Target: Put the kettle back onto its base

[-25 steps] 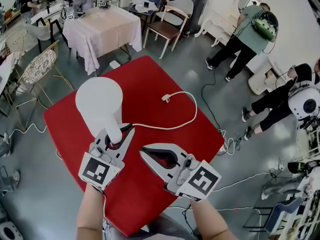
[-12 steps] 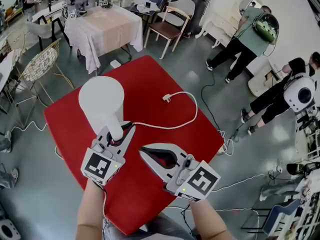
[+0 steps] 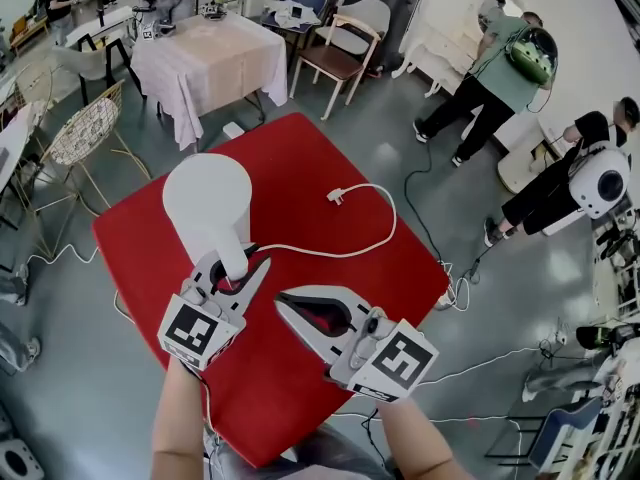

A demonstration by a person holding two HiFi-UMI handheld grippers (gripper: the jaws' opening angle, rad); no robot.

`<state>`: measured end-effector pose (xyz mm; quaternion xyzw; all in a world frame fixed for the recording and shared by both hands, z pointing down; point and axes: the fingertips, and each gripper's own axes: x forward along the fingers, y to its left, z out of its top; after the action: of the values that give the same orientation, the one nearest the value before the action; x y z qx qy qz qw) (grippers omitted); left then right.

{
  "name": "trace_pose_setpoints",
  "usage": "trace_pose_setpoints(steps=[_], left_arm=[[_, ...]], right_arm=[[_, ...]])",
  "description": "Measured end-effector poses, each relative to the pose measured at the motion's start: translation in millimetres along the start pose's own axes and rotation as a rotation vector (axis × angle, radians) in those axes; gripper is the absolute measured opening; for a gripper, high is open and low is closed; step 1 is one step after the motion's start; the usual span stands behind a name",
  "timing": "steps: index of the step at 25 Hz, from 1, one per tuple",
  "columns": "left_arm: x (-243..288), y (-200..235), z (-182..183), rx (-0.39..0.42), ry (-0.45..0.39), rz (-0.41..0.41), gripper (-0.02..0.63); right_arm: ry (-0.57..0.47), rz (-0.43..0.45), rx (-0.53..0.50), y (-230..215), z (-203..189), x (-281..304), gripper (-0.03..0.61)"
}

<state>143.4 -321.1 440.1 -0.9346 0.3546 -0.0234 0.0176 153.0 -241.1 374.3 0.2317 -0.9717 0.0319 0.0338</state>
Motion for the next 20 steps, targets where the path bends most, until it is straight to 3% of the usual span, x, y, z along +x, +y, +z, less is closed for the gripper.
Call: trace_pose_setpoints(steps=[3,11,20], left_arm=[[-10.2,2.4,-3.3,-0.008,0.011,0.013,0.108],[-33.8,6.0,-2.9,0.011,0.079,0.07,0.122],[-74.8,12.0,-3.9,-0.002,0.088,0.126,0.147]], right_arm=[[-0.003,0.004,-0.001,2.4,1.0,1.3,0.008],[-0.014,0.018,-0.005,13.2,6.8,2.9,0.008],[-0.04,0.026,-0.011,27.5,16.7,1.8,0.008]])
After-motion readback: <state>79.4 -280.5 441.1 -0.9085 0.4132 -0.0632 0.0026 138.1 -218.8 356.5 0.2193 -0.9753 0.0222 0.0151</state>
